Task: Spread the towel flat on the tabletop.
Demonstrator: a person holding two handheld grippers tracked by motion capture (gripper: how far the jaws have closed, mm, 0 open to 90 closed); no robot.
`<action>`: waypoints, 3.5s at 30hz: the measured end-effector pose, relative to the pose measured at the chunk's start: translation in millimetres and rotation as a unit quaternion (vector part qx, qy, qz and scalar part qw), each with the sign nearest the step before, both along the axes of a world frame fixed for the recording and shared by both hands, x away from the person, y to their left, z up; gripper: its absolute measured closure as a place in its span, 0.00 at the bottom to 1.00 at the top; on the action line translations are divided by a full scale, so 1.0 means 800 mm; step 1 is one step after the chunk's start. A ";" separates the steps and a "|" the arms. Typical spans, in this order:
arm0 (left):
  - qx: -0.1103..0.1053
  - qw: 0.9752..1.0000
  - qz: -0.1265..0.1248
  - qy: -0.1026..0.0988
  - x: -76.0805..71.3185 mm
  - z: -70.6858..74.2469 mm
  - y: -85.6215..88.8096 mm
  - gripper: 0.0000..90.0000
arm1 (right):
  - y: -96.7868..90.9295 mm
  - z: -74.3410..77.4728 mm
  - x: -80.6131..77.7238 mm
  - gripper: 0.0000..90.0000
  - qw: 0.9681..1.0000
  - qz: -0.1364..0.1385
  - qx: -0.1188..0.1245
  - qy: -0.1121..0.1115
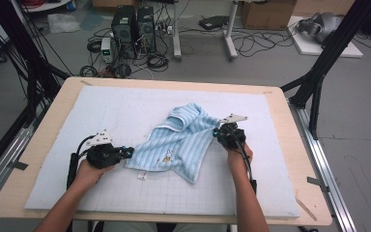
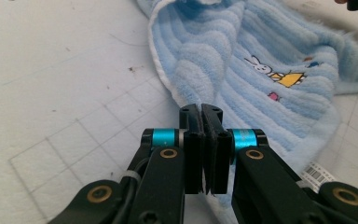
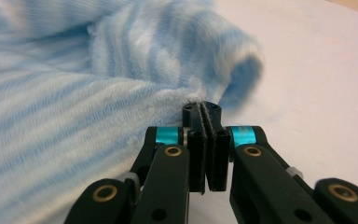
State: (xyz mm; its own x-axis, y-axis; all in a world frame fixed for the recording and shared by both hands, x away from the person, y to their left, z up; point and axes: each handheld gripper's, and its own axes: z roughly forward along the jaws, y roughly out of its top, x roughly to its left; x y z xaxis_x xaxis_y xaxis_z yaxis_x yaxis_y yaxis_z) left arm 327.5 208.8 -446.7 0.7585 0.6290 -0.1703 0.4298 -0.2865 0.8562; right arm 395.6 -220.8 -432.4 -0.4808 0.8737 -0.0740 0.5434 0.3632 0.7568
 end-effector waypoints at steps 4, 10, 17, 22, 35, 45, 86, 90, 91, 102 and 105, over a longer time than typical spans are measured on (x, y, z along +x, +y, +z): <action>0.003 1.000 -0.008 -0.002 0.000 -0.001 -0.004 0.96 | -0.013 0.000 0.006 1.00 0.999 -0.048 0.007 -0.005; 0.004 1.000 0.015 -0.008 0.002 -0.001 -0.001 0.72 | 0.000 0.008 -0.012 0.90 1.000 -0.001 0.009 -0.019; -0.007 0.999 0.038 -0.036 -0.001 0.004 0.009 0.62 | 0.016 0.012 -0.054 0.71 0.998 0.055 0.028 -0.027; -0.014 0.997 0.062 -0.051 -0.010 0.003 0.013 0.49 | 0.024 0.012 -0.079 0.65 0.994 0.082 0.070 -0.019; -0.026 0.991 0.111 -0.076 -0.048 0.007 0.029 0.39 | 0.060 -0.008 -0.137 0.54 0.984 0.162 0.070 0.009; -0.023 0.989 0.122 -0.077 -0.059 0.007 0.036 0.40 | 0.086 -0.018 -0.141 0.91 0.975 0.211 0.043 0.049; -0.039 0.991 0.110 -0.061 0.003 0.021 0.006 0.45 | 0.084 -0.016 -0.107 0.92 0.977 0.198 0.042 0.059; -0.039 0.992 0.110 -0.058 0.014 0.020 0.002 0.45 | 0.087 -0.013 -0.115 0.93 0.960 0.268 0.037 0.075; -0.040 0.992 0.108 -0.055 0.017 0.020 0.001 0.45 | 0.088 -0.014 -0.118 0.93 0.956 0.281 0.037 0.077; -0.042 0.993 0.099 -0.045 0.039 0.020 -0.016 0.46 | 0.091 -0.014 -0.148 0.92 0.910 0.394 0.052 0.113; -0.042 0.994 0.095 -0.037 0.045 0.020 -0.026 0.46 | 0.088 -0.010 -0.149 0.81 0.910 0.398 0.059 0.103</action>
